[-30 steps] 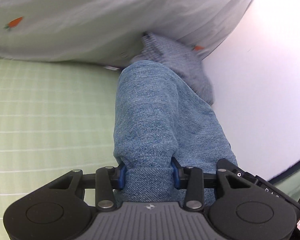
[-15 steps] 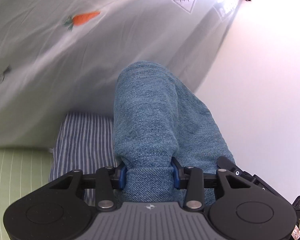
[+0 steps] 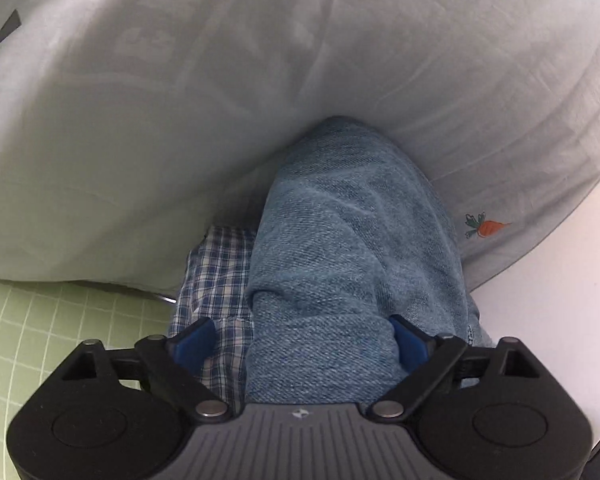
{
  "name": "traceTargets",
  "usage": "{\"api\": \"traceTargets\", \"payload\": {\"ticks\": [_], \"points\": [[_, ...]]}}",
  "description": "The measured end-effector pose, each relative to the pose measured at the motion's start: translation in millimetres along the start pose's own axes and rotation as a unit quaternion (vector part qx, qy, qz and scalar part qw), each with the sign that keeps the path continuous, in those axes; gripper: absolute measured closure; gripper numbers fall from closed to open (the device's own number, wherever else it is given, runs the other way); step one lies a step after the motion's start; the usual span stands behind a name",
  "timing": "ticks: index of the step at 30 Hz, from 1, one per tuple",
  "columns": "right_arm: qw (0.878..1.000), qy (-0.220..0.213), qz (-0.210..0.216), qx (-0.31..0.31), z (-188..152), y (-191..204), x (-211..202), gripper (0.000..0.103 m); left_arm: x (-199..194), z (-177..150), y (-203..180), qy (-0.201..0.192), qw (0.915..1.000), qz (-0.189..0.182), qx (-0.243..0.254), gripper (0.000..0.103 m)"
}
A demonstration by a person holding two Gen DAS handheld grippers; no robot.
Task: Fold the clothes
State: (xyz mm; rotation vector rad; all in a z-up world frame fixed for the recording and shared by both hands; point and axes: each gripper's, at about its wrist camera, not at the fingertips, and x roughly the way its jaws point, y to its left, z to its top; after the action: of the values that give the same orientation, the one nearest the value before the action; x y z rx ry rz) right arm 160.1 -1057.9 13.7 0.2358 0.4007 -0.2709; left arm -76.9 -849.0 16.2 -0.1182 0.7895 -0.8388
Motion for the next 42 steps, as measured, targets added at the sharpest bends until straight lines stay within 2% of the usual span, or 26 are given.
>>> {"api": "traceTargets", "payload": {"ticks": [3,5,6,7,8,12,15,19,22,25,33,36,42], "points": [[1.000,-0.001,0.000,-0.010,0,2,-2,0.067,3,-8,9,-0.007,0.9999,-0.011,-0.008,0.004],[0.999,-0.006,-0.017,-0.027,1,9,-10,0.062,-3,-7,6,-0.019,0.9998,0.000,0.011,0.004],[0.998,-0.013,-0.042,-0.034,1,11,-17,0.045,-10,-9,3,-0.026,0.9993,0.006,0.025,0.004],[0.997,-0.019,-0.067,-0.042,1,14,-25,0.021,-20,-12,2,-0.034,0.9986,0.013,0.040,0.005],[0.995,-0.024,-0.081,-0.047,1,15,-34,0.014,-31,-15,0,-0.042,0.9974,0.020,0.054,0.005],[0.997,-0.040,-0.051,-0.046,-1,16,-86,0.000,-85,-37,-1,-0.074,0.9920,0.030,0.098,0.003],[0.995,-0.044,-0.064,-0.057,-14,30,-135,0.000,-129,-61,0,-0.090,0.9889,0.036,0.112,0.000],[0.994,-0.022,-0.089,-0.067,-46,46,-203,0.000,-185,-98,2,-0.105,0.9869,0.049,0.113,0.000],[0.994,0.006,-0.083,-0.073,-80,48,-254,0.000,-215,-124,8,-0.086,0.9893,0.053,0.105,0.000],[0.995,0.036,-0.078,-0.044,-113,49,-289,0.000,-235,-152,12,-0.053,0.9885,0.061,0.128,0.000],[0.989,0.114,-0.086,-0.025,-189,54,-348,0.000,-275,-227,26,0.021,0.9876,0.051,0.147,0.000],[0.988,0.130,-0.084,-0.017,-204,54,-363,0.000,-285,-244,25,0.029,0.9854,0.050,0.160,0.000],[0.988,0.124,-0.086,-0.021,-210,60,-384,0.000,-302,-256,20,0.027,0.9847,0.040,0.168,0.000]]}}
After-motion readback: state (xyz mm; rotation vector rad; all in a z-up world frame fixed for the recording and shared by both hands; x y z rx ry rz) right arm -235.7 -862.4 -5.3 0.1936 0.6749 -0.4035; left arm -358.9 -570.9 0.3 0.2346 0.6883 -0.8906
